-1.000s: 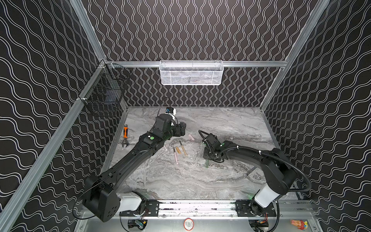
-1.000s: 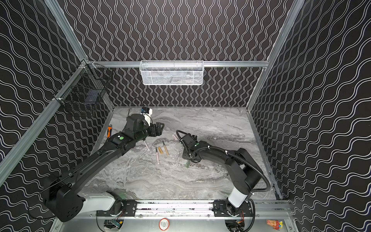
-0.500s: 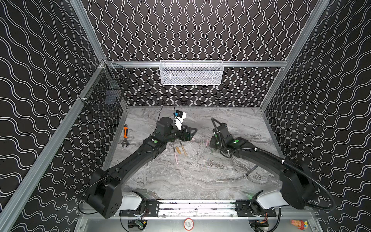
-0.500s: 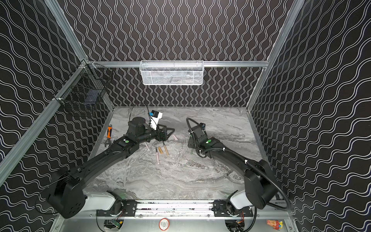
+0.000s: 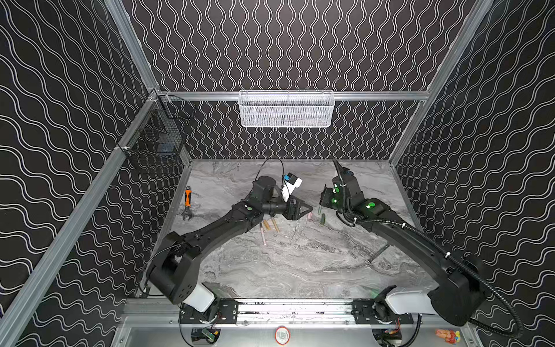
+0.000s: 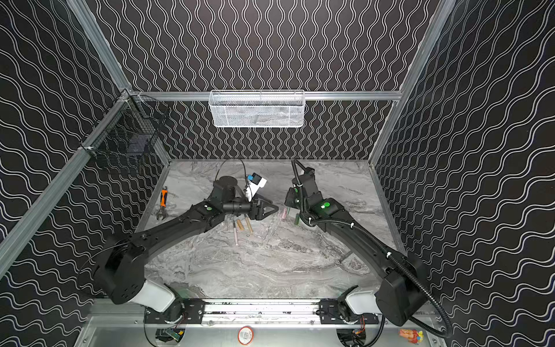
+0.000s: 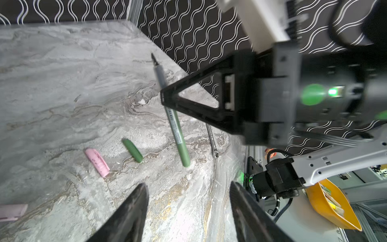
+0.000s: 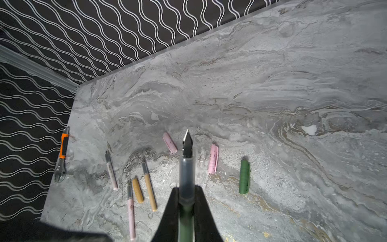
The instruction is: Insert the pens into the pen caps
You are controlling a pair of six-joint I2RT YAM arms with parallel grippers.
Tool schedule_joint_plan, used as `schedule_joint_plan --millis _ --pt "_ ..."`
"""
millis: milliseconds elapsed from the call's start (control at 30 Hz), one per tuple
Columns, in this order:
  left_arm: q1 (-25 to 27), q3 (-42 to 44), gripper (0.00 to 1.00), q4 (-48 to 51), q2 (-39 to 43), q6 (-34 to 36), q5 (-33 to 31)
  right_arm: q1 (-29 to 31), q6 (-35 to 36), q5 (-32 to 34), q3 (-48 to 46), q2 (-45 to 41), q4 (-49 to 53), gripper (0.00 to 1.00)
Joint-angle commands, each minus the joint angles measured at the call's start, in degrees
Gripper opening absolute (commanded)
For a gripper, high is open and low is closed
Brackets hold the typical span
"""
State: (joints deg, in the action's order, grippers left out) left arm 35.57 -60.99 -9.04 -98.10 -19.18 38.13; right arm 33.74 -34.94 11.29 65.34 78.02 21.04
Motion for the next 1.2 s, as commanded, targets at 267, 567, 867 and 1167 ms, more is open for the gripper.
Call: schedule_joint_plan --millis 267,567,867,1167 --pt "0.9 -0.5 0.58 -5.0 -3.0 -4.9 3.8 2.2 -2.4 -2.7 -0.1 -0.6 -1.9 0.09" --pt "1.2 -0.3 0.54 -6.0 -4.1 -6.5 3.1 3.5 -3.2 -3.0 -0.5 -1.1 -2.6 0.09" --pt "1.3 -0.9 0.47 -6.2 -5.4 -8.0 4.0 5.2 -4.0 -2.3 -1.5 -1.2 -4.4 0.09" --pt "1.6 -1.3 0.35 -6.1 -6.1 -8.6 4.9 6.4 -3.9 -0.8 -2.1 -1.5 -6.1 0.09"
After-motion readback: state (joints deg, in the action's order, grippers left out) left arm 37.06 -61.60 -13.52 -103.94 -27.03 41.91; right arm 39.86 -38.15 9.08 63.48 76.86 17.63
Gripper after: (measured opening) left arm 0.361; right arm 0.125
